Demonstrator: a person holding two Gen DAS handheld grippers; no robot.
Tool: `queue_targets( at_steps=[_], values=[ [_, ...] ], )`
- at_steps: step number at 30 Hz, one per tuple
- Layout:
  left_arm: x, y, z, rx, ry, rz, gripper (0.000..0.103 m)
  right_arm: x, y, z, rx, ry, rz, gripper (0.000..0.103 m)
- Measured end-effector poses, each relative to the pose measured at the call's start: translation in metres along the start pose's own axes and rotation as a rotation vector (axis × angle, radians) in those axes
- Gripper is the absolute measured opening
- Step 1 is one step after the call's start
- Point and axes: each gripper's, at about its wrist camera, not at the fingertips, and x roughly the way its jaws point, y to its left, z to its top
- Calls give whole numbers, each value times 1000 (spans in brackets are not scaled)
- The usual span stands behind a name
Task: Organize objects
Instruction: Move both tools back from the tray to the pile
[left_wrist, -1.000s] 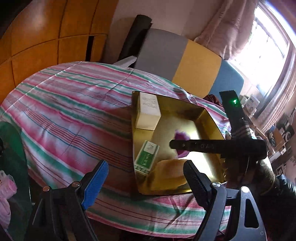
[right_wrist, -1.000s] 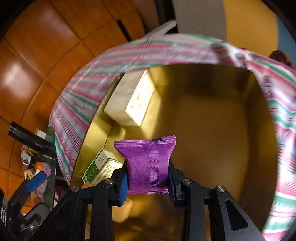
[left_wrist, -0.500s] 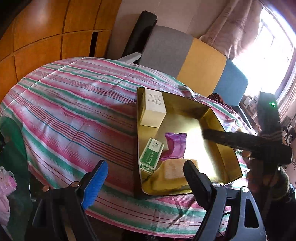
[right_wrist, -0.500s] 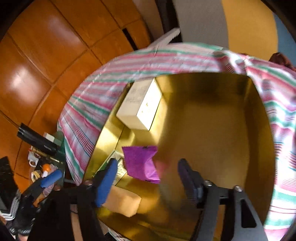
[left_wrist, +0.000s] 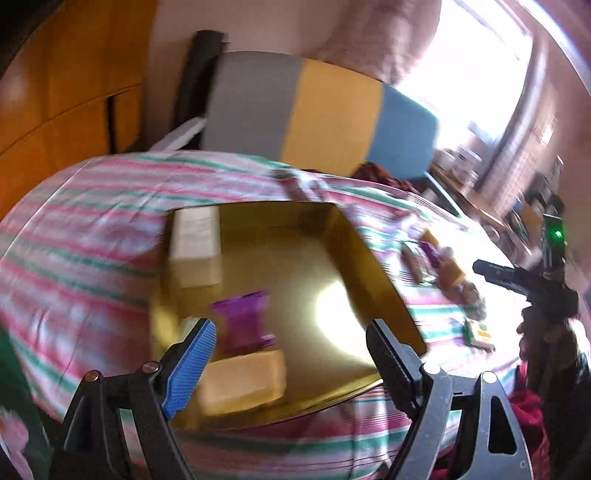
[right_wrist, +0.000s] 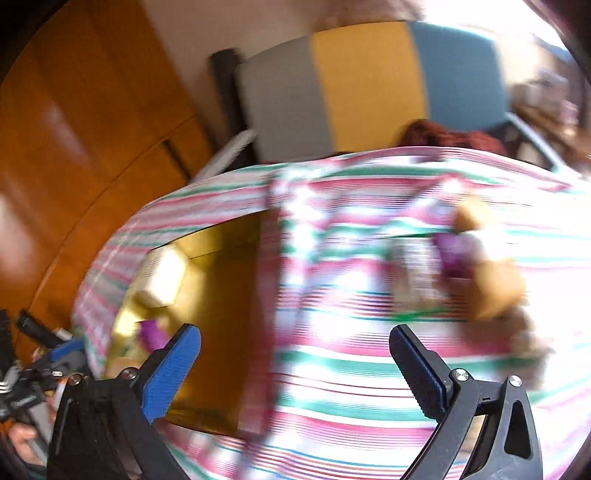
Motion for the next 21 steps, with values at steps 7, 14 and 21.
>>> queue_targets(
  at_steps=[7,14,21],
  values=[
    [31,-90,34,180,44,-60,85,-48,-130,1,209,-94,-200,103],
    [97,-174,62,302,142,-50,85,-60,-214,-25,506,-139,-243,103],
    [187,-224,69,324,290,-37,85,-64,-219,-26,560,-163,-152,103]
  ],
)
